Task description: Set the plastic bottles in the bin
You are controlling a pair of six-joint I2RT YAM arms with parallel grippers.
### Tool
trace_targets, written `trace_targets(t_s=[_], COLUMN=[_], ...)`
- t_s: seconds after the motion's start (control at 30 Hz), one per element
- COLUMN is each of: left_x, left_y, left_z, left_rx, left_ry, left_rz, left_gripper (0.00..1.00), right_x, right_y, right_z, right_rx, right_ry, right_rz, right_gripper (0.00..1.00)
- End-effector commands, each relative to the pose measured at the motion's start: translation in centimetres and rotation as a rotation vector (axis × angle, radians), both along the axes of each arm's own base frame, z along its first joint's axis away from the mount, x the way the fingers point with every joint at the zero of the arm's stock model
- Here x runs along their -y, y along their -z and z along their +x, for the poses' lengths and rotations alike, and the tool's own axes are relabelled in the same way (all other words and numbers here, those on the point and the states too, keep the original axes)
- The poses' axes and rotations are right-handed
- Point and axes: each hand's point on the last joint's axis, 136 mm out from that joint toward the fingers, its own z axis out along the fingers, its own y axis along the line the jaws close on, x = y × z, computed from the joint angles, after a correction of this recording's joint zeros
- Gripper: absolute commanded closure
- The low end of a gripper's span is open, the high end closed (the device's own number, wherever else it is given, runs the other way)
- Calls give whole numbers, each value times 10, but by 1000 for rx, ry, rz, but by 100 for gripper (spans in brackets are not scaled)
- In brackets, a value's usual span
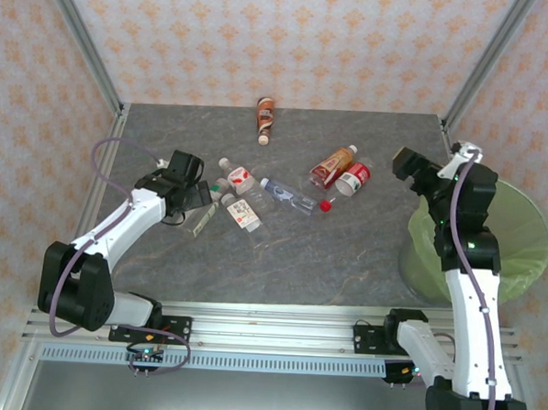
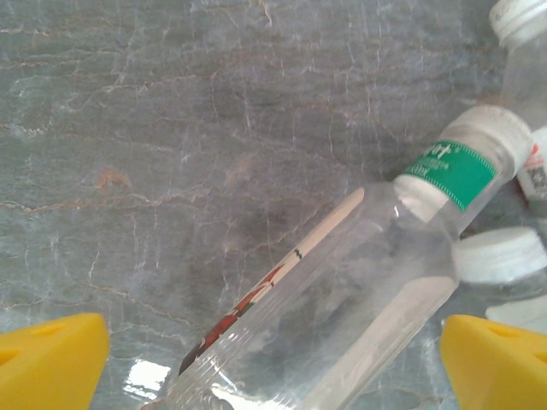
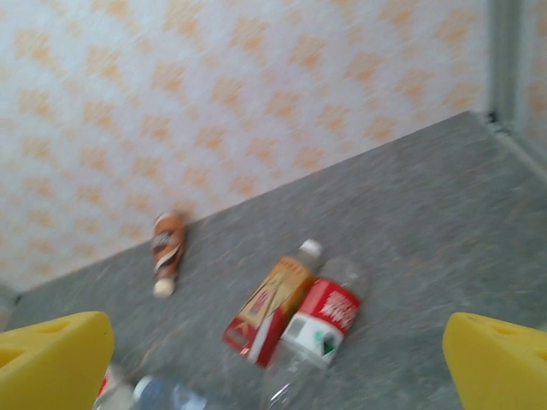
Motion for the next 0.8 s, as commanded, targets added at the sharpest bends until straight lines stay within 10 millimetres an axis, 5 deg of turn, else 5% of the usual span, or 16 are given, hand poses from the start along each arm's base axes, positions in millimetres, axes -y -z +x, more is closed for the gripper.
trace_targets(t_s=[0.0,0.1,0.3,0.53,0.77], left_x=[0,9,-5,31,43], left_y=[0,11,33,54,66], left_z=[-10,-13,-23,-19,-26], left_rx=[-65,-107,-178,-140,-197], left_ry=[67,127,123,215,290], left_rz=[22,-5,74,-113,-91], left_gripper=[0,0,0,0,0], right_x=[-30,-44,-61,-66,-70], right_y=[-24,-19,-12,-7,15], right_z=[-1,0,-5,-7,3], right_rx=[74,71,67,51,22], right_ry=[-145,-202,-261,-274,-282], right_rz=[-10,-12,-22,4,18], right_gripper=[1,1,1,1,1])
